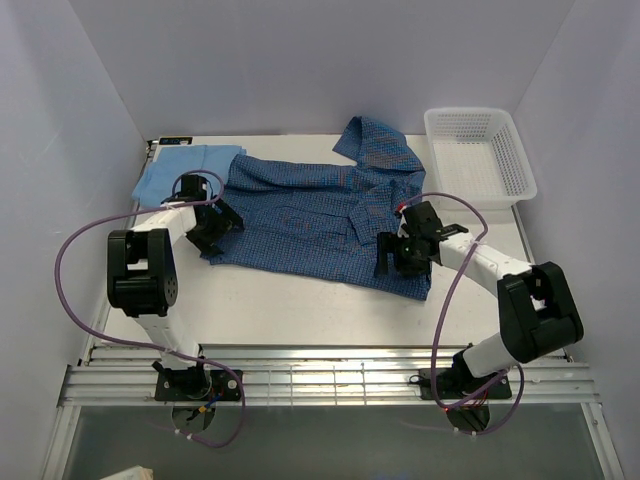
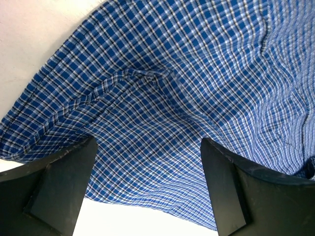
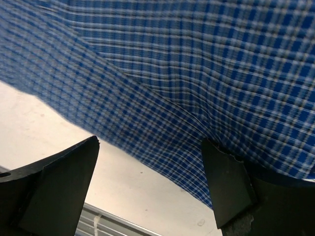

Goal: Fold and stack the long sleeve shirts
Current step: Fold the shirt

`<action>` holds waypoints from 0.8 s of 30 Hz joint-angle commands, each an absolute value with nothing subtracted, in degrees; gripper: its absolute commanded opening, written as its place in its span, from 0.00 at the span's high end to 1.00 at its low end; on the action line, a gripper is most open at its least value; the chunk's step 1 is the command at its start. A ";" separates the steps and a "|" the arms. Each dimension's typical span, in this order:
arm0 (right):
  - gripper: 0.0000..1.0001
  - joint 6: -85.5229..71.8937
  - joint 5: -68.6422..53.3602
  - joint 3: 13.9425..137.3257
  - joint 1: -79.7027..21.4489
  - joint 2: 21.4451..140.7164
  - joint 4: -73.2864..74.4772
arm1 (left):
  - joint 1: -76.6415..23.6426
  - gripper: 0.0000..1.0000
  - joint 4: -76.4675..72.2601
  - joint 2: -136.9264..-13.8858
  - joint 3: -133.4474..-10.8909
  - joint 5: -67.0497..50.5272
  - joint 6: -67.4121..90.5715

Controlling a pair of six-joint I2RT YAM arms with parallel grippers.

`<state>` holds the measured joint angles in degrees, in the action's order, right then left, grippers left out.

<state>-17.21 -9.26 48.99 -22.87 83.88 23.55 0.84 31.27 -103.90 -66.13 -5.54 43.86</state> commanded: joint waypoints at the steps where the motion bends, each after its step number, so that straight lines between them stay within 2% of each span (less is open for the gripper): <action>1: 0.10 -19.07 -3.17 47.12 -22.41 84.99 25.66 | 0.97 0.02 32.43 -103.01 -61.45 -4.05 42.80; 10: 0.10 -22.50 -2.11 35.17 -18.47 77.09 30.84 | 0.97 0.02 42.53 -98.00 -53.18 -2.72 40.61; 14: 0.10 -22.41 -0.44 32.97 -15.91 73.74 33.22 | 0.97 0.02 45.78 -94.67 -50.10 -6.49 39.90; 19: 0.10 -23.73 -0.79 30.59 -13.89 72.34 35.51 | 0.97 0.02 52.54 -86.68 -45.19 -1.33 40.43; 24: 0.10 -27.76 -2.20 30.41 -13.71 69.18 37.96 | 0.97 0.02 55.71 -84.29 -44.82 -0.89 40.08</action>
<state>-24.49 -3.79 33.54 -14.24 69.28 27.51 0.84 50.09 -85.36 -45.08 -5.04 41.32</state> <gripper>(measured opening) 0.898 0.978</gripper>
